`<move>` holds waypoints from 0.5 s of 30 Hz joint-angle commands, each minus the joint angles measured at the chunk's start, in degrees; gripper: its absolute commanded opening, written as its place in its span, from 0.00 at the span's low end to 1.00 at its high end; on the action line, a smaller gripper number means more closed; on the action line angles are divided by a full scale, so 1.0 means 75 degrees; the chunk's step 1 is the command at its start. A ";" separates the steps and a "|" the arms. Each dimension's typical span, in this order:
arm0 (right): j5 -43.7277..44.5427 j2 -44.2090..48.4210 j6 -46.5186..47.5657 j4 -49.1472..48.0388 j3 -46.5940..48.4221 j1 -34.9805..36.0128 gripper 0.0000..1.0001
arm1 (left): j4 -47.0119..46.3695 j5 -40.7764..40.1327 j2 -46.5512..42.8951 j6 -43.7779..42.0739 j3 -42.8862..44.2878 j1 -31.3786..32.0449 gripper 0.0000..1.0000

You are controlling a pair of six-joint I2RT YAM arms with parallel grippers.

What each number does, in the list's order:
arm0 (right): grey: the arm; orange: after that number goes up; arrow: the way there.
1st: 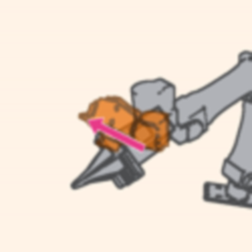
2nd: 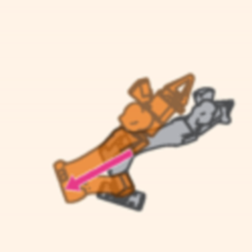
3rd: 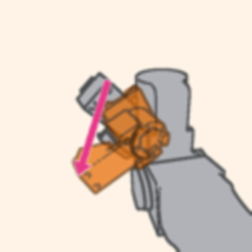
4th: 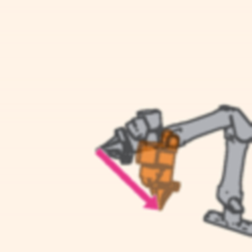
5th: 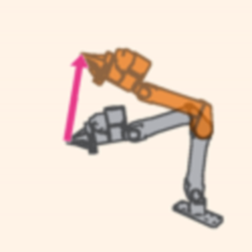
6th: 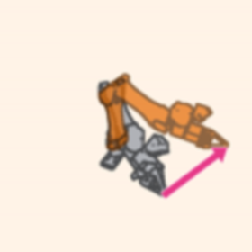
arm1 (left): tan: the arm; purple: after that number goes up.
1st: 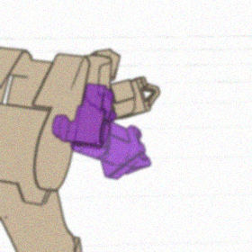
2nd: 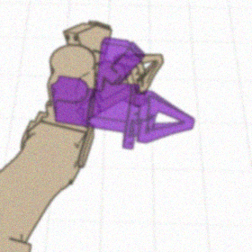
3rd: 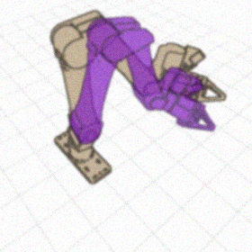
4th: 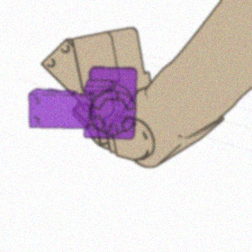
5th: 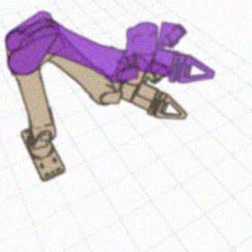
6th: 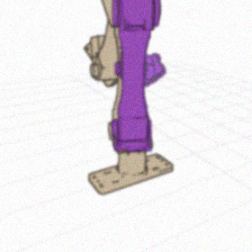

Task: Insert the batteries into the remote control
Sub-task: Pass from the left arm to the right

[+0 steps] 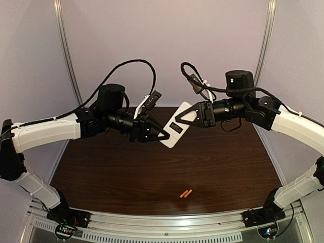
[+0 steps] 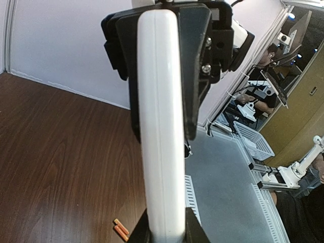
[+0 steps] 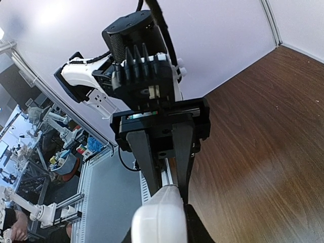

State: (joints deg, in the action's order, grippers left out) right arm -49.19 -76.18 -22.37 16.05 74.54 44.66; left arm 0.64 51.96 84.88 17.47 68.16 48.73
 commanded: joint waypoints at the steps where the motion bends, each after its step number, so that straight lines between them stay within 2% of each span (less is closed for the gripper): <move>1: -0.0220 -0.0091 -0.0342 -0.0283 0.0194 0.0045 0.10 | -0.0435 0.0203 -0.0081 -0.0055 0.0117 -0.0236 0.04; 6: -0.0055 -0.0034 -0.0606 -0.0487 0.0126 -0.0060 0.02 | -0.1272 -0.0355 -0.0728 0.0294 -0.0564 -0.0729 0.46; 8: 0.0235 0.0003 -0.0776 -0.0622 0.0048 -0.0164 0.00 | -0.1375 -0.1005 -0.1106 0.0367 -0.0800 -0.0827 0.61; 10: 0.0648 0.0029 -0.1017 -0.0788 -0.0089 -0.0281 0.00 | -0.1355 -0.1977 -0.1439 0.0458 -0.0994 -0.0837 0.73; 11: 0.0879 0.0050 -0.1165 -0.0940 -0.0198 -0.0339 0.00 | -0.1362 -0.2325 -0.1528 0.0579 -0.1099 -0.0837 0.75; 15: 0.1722 0.0101 -0.1832 -0.1894 -0.0888 -0.0444 0.00 | -0.1845 -0.2996 -0.1421 0.1714 -0.1628 -0.0837 0.75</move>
State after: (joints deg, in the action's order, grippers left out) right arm -44.05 -76.34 -30.22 9.41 72.03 42.28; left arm -7.57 38.30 73.38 22.68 59.57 42.33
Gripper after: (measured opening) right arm 0.174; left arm 0.752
